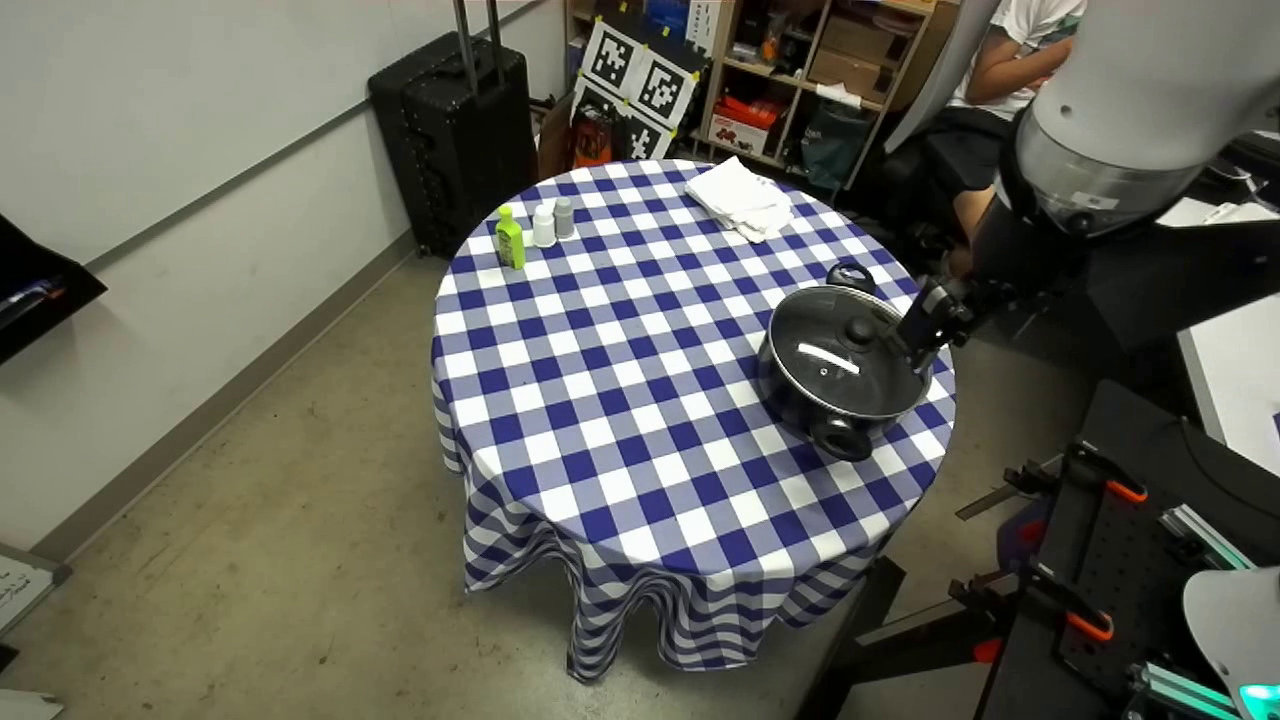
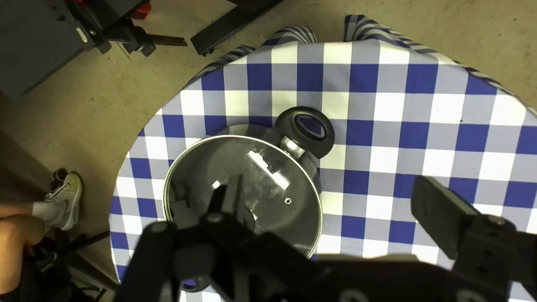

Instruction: Remove the lid from the pot and put it on the table

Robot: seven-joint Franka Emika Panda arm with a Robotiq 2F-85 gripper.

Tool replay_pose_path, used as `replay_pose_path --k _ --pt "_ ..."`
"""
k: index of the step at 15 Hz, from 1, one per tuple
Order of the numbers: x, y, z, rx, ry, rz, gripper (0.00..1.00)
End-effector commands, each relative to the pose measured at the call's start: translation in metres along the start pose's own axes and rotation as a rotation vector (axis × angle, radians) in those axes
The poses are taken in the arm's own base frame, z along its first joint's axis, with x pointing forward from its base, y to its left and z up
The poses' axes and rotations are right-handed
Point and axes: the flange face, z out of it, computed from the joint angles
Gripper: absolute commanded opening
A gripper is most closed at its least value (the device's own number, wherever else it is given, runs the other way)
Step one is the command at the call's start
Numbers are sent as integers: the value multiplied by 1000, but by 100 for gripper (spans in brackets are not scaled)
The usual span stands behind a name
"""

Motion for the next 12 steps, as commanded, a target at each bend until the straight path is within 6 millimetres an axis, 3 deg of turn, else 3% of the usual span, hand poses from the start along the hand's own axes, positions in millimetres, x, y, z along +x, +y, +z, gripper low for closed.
replay_pose_path --k 1,8,12 --pt "43 -2 9 -2 13 19 100" --pt "100 25 21 61 48 10 100" --pt "137 60 43 90 77 13 100"
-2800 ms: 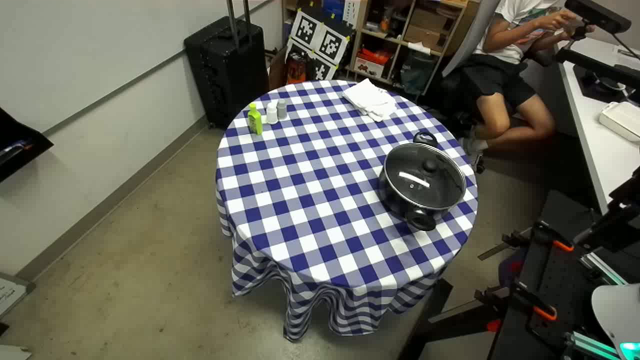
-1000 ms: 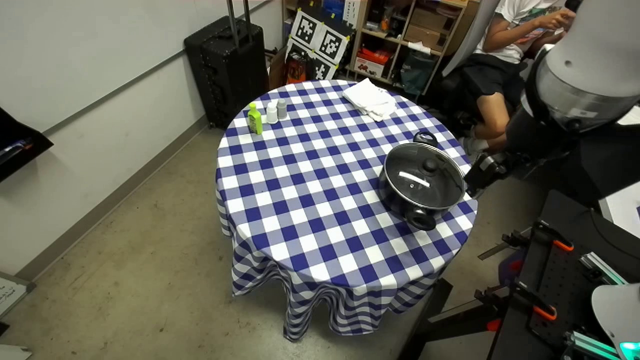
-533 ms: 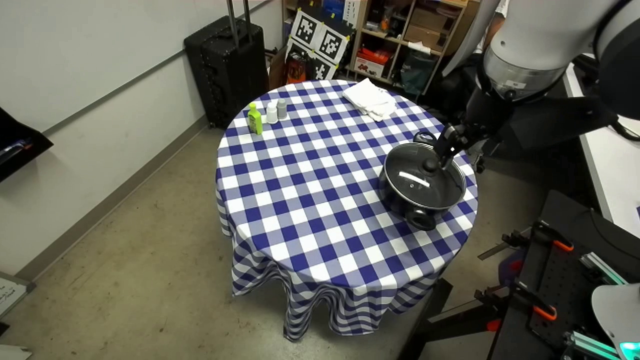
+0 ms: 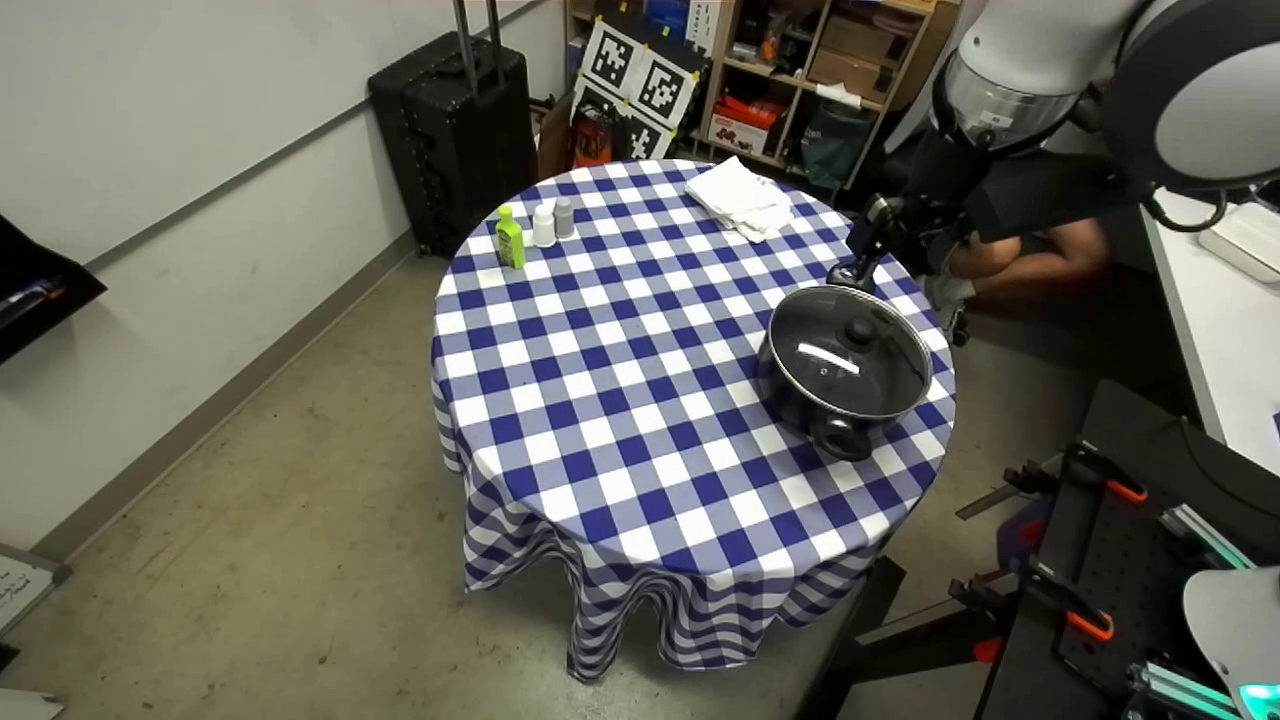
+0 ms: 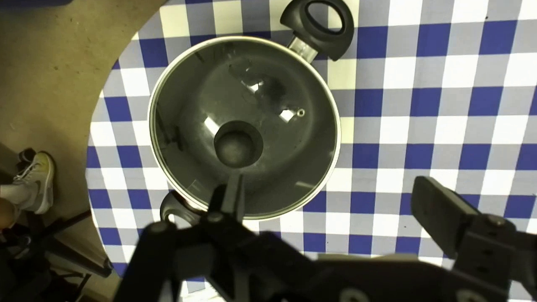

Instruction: Remove the lid from the pot and put it on the table

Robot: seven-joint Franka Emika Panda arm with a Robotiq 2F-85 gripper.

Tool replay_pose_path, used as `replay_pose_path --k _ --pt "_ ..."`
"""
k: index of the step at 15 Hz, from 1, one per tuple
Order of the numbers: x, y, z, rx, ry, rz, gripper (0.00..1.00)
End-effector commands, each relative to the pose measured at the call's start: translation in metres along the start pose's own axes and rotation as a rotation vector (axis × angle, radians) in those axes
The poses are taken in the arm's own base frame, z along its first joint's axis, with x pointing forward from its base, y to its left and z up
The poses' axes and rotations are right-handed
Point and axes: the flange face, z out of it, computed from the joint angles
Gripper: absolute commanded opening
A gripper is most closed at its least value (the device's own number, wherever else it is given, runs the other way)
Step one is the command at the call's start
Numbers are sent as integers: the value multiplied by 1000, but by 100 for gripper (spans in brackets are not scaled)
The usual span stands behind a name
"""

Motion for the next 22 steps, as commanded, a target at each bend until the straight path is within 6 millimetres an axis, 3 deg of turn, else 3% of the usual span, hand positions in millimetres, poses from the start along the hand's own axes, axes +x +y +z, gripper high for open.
replay_pose_path --k 1,5,9,16,22 --pt "34 28 20 11 28 -20 100" --pt "51 58 54 3 6 -51 100" --pt "56 71 94 -19 -30 -66 100" --pt "52 70 149 -42 -116 -66 100" --pt "52 63 177 -28 -172 -39 100"
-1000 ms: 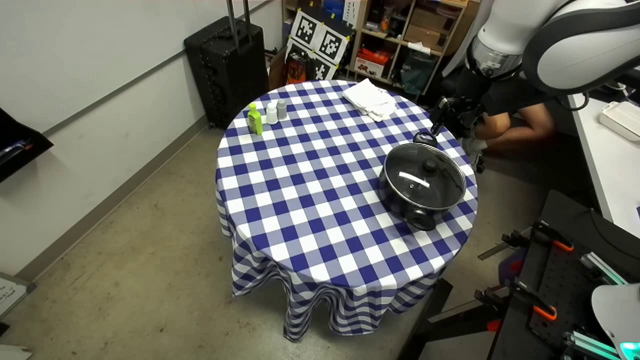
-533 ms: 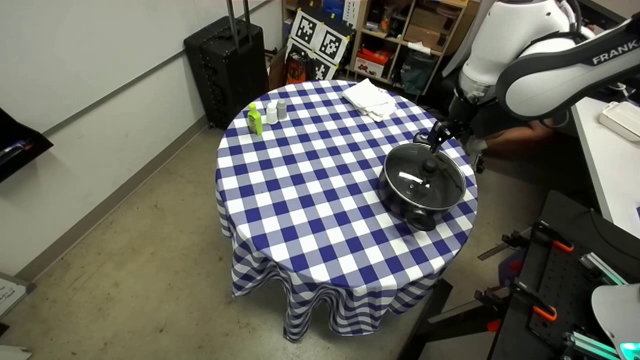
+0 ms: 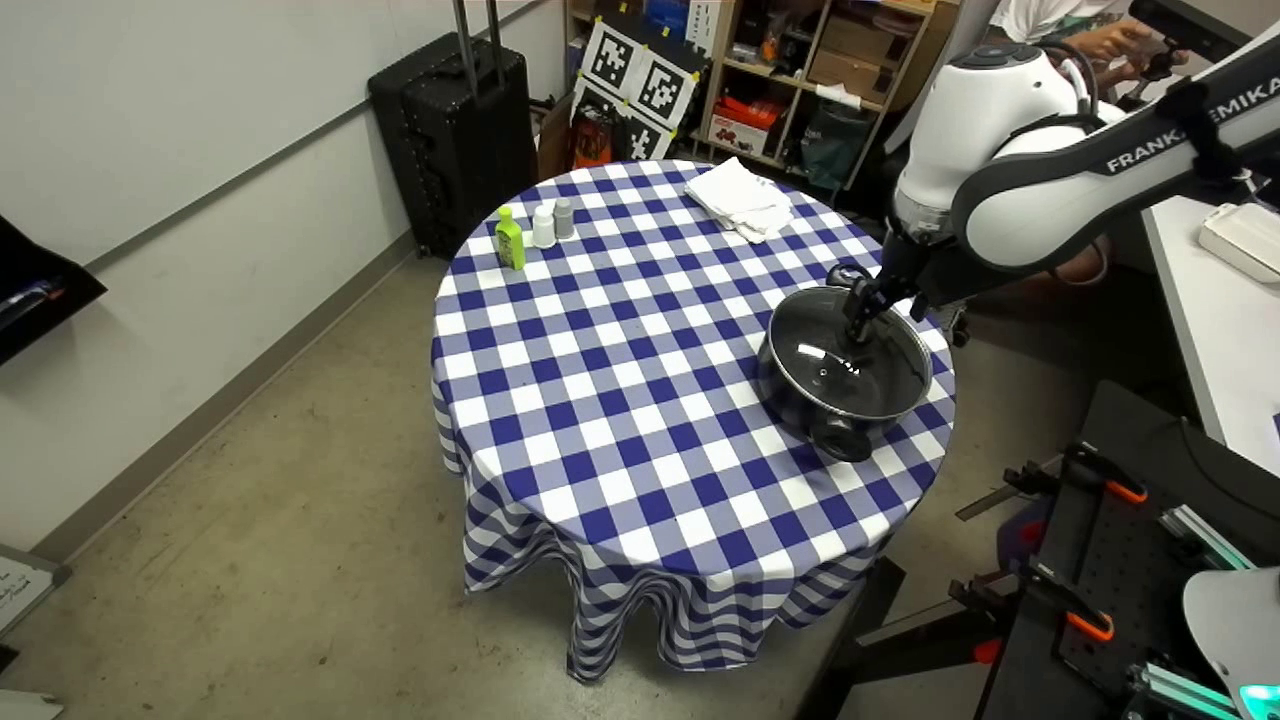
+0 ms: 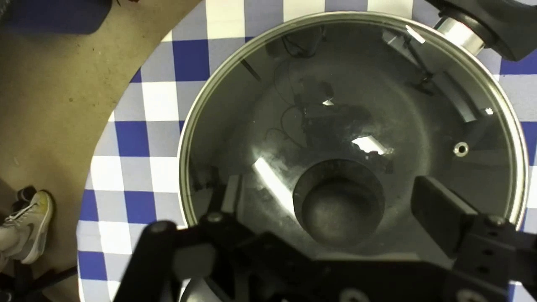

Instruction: Remove the lid from the pot and put it on the table

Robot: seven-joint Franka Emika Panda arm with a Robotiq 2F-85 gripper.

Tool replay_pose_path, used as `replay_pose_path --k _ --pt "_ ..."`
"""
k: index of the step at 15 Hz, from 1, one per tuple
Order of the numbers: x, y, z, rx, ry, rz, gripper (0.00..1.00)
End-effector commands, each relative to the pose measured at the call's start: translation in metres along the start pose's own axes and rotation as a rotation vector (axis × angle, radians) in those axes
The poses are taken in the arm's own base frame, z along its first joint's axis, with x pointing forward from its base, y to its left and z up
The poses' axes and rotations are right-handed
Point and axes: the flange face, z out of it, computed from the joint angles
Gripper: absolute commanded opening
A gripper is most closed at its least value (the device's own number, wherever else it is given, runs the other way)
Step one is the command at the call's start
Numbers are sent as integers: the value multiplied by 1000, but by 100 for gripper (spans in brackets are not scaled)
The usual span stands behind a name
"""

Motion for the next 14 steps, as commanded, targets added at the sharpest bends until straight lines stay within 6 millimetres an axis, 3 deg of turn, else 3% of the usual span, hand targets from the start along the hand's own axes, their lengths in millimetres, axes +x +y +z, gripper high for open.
replay_pose_path --k 1,8,14 --pt "12 -8 11 31 -21 -5 100" --pt "23 -12 24 51 -42 -6 100" --pt "31 -10 21 44 -18 -1 100"
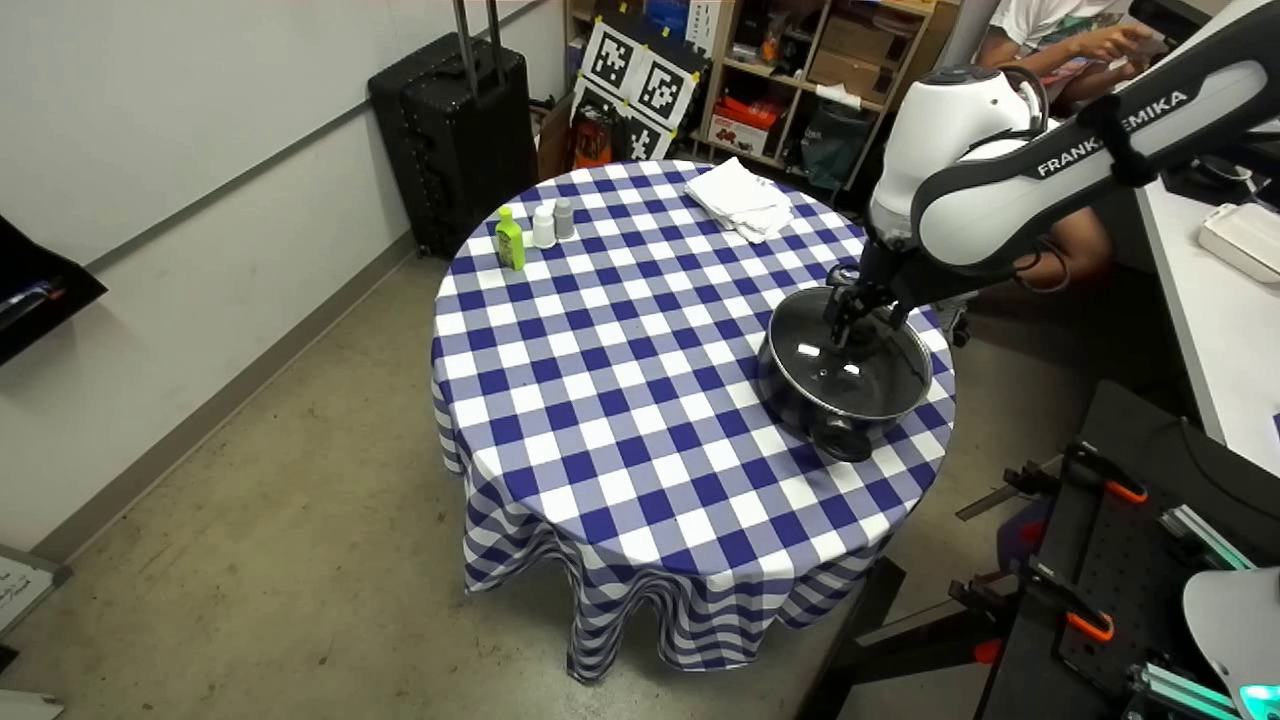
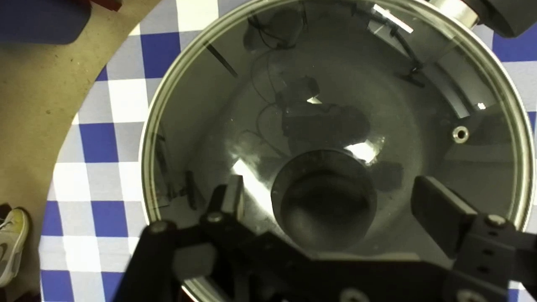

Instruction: Remove the lid from the pot and put it on the table

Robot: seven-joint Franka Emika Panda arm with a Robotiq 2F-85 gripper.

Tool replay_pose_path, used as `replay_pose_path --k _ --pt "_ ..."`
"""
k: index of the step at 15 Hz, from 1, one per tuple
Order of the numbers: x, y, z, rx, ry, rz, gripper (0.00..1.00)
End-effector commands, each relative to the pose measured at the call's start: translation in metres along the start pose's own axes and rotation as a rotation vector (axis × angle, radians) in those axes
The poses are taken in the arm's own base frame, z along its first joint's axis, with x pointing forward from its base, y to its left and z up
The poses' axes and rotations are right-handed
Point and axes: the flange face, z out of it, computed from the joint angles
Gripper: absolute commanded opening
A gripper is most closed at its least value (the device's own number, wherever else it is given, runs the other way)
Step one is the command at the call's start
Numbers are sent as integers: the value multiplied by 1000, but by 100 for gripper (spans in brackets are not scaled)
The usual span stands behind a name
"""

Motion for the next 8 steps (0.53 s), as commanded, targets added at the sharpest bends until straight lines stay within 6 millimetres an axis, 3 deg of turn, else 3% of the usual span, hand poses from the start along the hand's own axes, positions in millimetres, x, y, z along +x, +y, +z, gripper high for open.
replay_pose_path --k 1,3,5,8 --pt "10 -2 -4 6 24 -10 100" --pt "10 2 -5 8 25 -12 100" --pt "10 5 -5 6 22 -14 72" --pt "11 7 -4 -3 21 -15 51"
